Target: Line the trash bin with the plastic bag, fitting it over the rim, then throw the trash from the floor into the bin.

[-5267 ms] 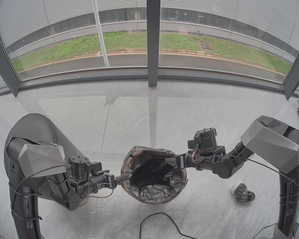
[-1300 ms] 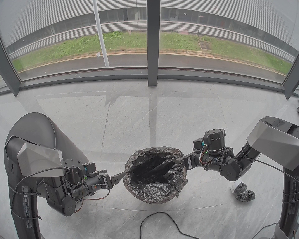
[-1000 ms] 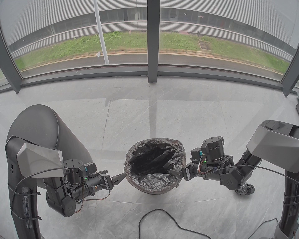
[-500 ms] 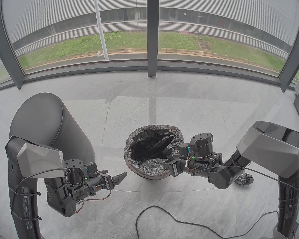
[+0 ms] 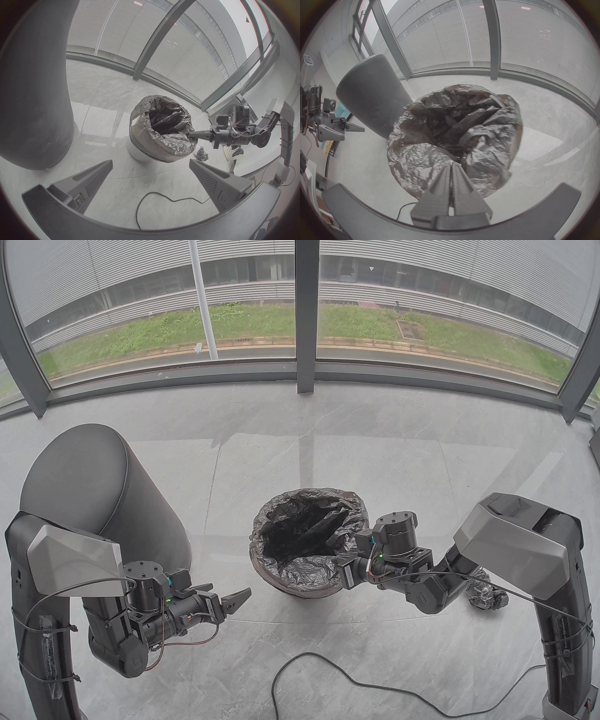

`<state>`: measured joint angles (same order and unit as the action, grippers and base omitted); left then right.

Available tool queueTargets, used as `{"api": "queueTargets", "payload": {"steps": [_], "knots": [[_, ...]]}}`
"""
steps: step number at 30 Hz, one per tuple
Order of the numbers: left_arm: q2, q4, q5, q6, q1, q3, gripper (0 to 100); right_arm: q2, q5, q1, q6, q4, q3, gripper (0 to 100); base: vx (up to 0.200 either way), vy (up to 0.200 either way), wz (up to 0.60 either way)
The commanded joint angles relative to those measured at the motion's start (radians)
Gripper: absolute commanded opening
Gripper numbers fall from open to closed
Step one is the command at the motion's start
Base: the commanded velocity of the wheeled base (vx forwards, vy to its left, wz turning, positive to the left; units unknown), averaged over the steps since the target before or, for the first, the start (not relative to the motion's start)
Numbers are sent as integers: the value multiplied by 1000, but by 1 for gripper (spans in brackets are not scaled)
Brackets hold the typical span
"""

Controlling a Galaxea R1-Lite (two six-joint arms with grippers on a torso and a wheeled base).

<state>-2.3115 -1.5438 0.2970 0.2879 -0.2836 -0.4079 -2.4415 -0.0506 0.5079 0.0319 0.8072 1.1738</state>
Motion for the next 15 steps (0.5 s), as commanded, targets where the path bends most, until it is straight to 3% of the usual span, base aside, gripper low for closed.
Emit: {"api": "queueTargets", "payload": {"steps": [1,15], "knots": [[0,-1,1,1,1,0,100,16,6,-35,0,0,-42,0,0,0,0],[-2,1,1,1,-6,-3,100,122,-3,-29,-6,15,-95,0,0,0,0]]}}
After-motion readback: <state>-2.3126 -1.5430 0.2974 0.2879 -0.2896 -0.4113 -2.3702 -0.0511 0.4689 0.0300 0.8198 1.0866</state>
